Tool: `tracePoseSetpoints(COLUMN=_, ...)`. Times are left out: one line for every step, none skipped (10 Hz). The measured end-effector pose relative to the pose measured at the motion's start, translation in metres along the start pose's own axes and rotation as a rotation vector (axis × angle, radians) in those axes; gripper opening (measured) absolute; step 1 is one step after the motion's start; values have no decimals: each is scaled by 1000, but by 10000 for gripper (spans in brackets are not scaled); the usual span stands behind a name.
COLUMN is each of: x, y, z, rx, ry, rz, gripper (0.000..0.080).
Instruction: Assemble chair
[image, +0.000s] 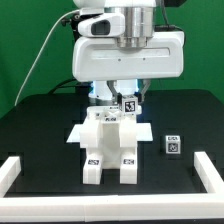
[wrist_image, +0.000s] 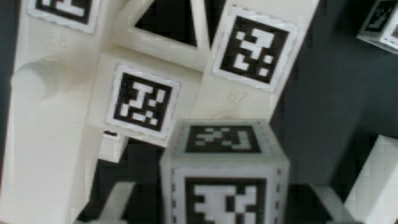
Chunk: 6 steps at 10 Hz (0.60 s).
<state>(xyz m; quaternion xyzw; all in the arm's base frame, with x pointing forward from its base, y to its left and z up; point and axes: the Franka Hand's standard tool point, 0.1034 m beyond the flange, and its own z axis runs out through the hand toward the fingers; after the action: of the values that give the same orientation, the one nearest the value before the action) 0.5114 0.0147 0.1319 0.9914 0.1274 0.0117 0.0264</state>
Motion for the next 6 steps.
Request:
tracePoseSetpoints(x=2, y=1, z=0, rx=-3, ry=11, rz=0, gripper=281)
tracePoseSetpoints(x=3, y=1, z=0, rx=-5, ry=16, rz=1, gripper=281)
tracePoseSetpoints(x=4, y=1, z=0, rx=-6, ry=19, rz=0, gripper=281)
tracePoseSetpoints(x=4, y=1, z=0, rx=-7, ry=22, rz=0, gripper=281)
tracePoseSetpoints(x=4, y=1, z=0, rx=-6, ry=20, rz=5, gripper=281)
tracePoseSetpoints(x=3, y=-1, z=0, rx=-3, ry=7, rz=21, gripper=281)
